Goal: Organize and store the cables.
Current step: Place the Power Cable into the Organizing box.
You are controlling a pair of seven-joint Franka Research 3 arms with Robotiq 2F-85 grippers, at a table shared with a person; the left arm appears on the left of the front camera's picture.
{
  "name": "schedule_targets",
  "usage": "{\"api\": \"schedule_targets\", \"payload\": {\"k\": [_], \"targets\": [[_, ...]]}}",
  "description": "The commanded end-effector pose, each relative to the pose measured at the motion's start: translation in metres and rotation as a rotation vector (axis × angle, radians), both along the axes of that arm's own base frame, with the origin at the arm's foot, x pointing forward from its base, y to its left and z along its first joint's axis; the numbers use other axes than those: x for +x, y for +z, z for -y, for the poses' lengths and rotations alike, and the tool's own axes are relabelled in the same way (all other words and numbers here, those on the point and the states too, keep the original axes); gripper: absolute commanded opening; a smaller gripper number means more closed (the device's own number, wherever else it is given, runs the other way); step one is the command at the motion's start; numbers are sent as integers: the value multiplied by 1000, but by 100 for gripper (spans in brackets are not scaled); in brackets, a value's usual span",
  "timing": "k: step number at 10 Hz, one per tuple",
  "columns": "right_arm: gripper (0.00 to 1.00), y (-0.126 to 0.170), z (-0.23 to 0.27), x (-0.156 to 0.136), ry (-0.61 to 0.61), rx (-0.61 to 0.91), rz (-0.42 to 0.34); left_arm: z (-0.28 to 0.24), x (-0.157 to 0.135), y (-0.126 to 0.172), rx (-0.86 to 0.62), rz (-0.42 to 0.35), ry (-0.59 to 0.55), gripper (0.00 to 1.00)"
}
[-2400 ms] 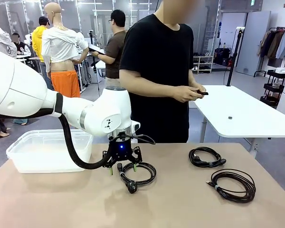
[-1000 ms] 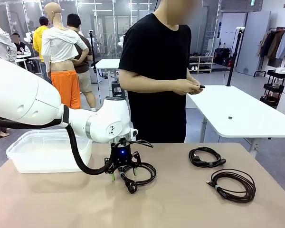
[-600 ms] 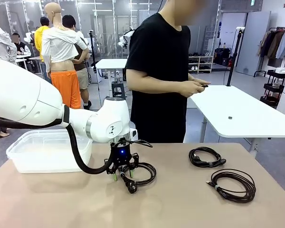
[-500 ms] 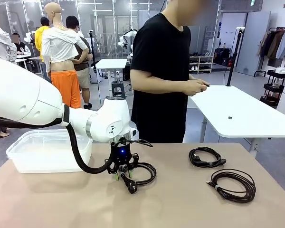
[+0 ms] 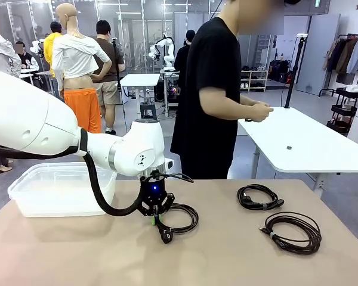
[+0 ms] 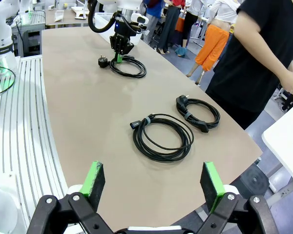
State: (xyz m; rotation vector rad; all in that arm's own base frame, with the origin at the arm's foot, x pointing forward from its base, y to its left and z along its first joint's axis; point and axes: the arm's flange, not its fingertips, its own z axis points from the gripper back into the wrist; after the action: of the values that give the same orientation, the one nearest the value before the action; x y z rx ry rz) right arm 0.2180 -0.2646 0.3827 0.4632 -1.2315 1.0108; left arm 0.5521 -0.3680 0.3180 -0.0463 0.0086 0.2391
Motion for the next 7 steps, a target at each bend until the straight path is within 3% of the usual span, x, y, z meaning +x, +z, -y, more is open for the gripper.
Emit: {"api": "schedule_targets", "payload": {"k": [1,4,7], "targets": [[100,0,1,-2,12,-8,12,-6,-14,28,35,26,14,0],[100,0,1,-2,12,-8,12,-15,-25,65,56,9,-133,0],[100,0,1,-2,12,-8,12,-23,-37,97,53,57,-164,0]]}}
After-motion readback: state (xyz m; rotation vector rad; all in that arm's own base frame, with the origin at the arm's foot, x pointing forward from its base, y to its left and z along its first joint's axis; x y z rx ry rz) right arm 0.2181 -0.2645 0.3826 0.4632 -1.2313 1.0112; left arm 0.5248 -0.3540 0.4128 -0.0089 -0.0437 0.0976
